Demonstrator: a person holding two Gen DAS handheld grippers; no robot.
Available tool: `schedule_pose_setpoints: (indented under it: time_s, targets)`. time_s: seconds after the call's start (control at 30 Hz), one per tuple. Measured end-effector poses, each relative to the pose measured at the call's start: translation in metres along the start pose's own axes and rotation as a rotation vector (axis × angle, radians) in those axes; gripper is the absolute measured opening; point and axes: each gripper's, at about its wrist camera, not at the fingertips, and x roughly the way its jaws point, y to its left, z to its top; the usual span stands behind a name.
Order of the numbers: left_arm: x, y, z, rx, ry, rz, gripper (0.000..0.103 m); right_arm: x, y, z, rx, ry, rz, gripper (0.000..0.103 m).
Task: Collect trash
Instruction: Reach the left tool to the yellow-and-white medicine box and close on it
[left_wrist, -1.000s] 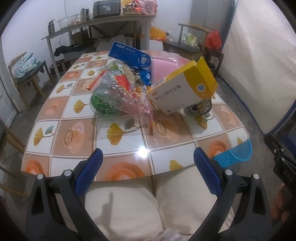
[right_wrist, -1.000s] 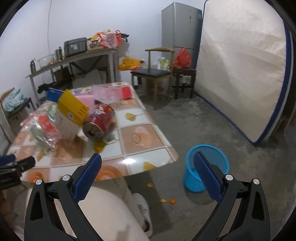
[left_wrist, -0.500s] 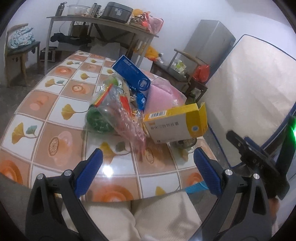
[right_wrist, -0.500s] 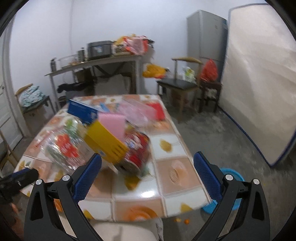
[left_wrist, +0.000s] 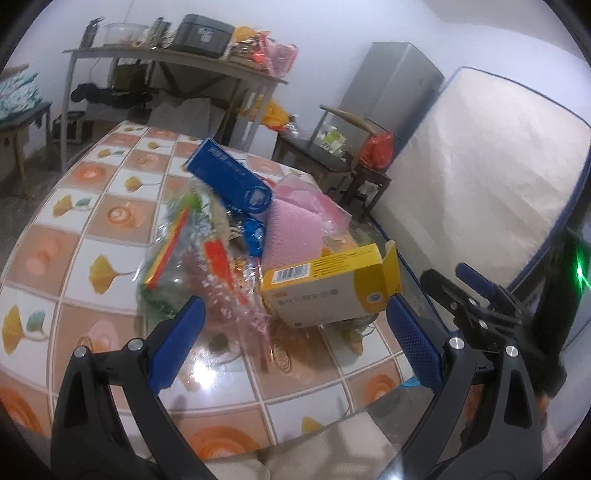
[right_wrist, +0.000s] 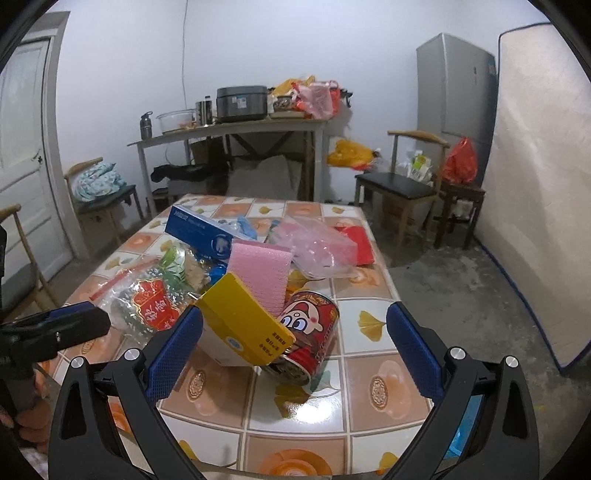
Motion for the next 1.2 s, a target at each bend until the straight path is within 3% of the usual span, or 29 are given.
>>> schedule_pose_setpoints:
  time_s: [0.13,0.3,0.37,0.5,0.6,0.8,0.9,1.2]
  targets:
    - [0.005,-0.005,0.000,0.043,-0.002,0.044,0.094,0.016,-0.009,0.015,0.047,0.026,0.120,0.097]
    - [-0.007,0.004,0.000,0.053,-0.053,0.110,0.094,0.041,-0.017,0.030,0.142,0.039,0.344,0.096]
    - [-0.014,0.008,-0.002,0.050,-0.073,0.136,0.094,0.056,-0.018,0.030,0.155,0.064,0.407,0.089]
    - [-0.025,0.020,-0.007,0.008,-0.076,0.143,0.094,0.078,-0.007,0.014,0.125,0.199,0.501,0.065]
    - [-0.027,0.025,-0.009,-0.025,-0.059,0.113,0.083,0.057,0.006,-0.007,0.050,0.210,0.566,0.062]
    - [-0.016,0.028,-0.019,-0.082,0.029,0.053,0.075,0.033,0.028,-0.059,-0.084,0.256,0.593,0.062]
    - [-0.005,0.019,-0.026,-0.078,0.069,0.044,0.074,0.036,0.026,-0.077,-0.026,0.282,0.639,0.068]
    - [0.010,0.004,-0.029,-0.085,0.110,0.032,0.074,0.049,0.002,-0.085,0.096,0.314,0.710,0.069]
